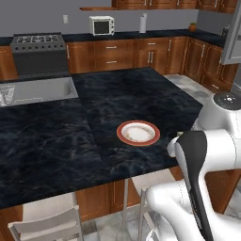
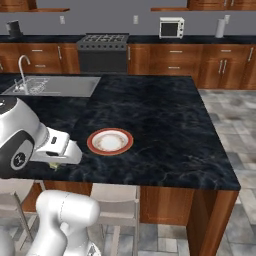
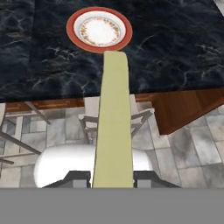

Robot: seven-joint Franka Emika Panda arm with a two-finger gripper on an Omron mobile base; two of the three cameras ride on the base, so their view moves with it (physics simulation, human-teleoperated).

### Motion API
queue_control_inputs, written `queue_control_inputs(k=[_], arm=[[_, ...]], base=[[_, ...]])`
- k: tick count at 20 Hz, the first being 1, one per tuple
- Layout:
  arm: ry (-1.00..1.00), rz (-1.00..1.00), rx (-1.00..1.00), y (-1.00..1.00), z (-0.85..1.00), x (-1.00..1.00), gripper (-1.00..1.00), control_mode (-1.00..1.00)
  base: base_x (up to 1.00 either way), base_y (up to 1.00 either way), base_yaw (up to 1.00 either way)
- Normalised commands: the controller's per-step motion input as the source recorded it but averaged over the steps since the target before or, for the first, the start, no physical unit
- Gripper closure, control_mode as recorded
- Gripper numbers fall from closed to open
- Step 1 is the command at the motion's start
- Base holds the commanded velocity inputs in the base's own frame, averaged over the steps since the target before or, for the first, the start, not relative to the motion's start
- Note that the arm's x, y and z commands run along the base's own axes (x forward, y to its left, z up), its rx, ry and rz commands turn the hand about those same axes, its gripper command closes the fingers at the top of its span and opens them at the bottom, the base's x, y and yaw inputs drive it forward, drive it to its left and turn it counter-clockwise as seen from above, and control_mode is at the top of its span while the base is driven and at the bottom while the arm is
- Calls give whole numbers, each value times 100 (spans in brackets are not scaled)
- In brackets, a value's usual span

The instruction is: Retrieve the butter from the fridge and place it on a plate on the dining table. Then retrieve the butter knife by the fridge and place it near the plate.

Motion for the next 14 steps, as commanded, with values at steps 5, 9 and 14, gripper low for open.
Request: queue_control_inputs(k=[5, 9, 14], arm=[[0, 0, 0, 0, 0, 45, 100, -100], [0, -2, 3, 0, 0, 100, 100, -100], [0, -1, 3, 4, -7, 100, 100, -100]], base=[[26, 0, -3], [0, 0, 0], [0, 0, 0]])
